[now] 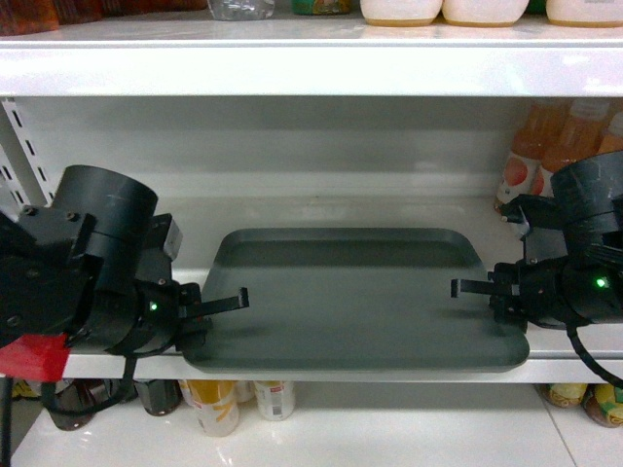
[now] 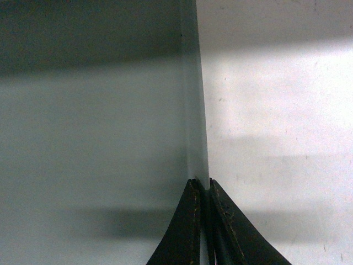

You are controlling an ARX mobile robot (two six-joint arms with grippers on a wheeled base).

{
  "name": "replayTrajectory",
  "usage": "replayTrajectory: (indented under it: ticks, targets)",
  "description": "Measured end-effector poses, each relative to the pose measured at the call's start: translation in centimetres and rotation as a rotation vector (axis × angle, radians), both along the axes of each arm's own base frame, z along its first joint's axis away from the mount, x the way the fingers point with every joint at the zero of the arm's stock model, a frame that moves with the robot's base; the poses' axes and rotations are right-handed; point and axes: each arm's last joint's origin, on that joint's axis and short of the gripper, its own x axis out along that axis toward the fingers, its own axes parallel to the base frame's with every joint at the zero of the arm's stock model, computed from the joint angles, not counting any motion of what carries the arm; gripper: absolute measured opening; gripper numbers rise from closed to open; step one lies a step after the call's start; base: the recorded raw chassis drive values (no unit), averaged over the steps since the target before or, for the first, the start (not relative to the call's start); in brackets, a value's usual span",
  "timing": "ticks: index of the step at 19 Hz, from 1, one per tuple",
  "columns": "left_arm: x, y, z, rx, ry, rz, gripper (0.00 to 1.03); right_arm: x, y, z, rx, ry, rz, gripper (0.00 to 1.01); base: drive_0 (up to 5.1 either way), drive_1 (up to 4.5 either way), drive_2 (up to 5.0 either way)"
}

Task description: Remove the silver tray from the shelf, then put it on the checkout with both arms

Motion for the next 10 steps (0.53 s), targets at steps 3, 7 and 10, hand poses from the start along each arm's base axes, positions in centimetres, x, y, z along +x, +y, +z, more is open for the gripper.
replayTrajectory:
  ticks: [3, 7, 10]
  targets:
    - [-1.7, 0.0, 1.6, 0.000, -0.033, -0.004, 0.03, -1.8, 0.0, 1.1, 0.020, -0.026, -0.001, 0.03, 0.0, 0.00, 0.0]
    - [-2.9, 0.0, 3.4, 0.004, -0.099, -0.007, 0.03, -3.2, -0.1, 2.7, 0.036, -0.069, -0.008, 0.03, 0.0, 0.00, 0.0]
    - [-5.1, 0.2, 6.2, 0.005, -0.189, -0.030, 0.02, -5.9, -0.2, 6.0, 0.051, -0.152, 0.000, 0.03, 0.0, 0.00, 0.0]
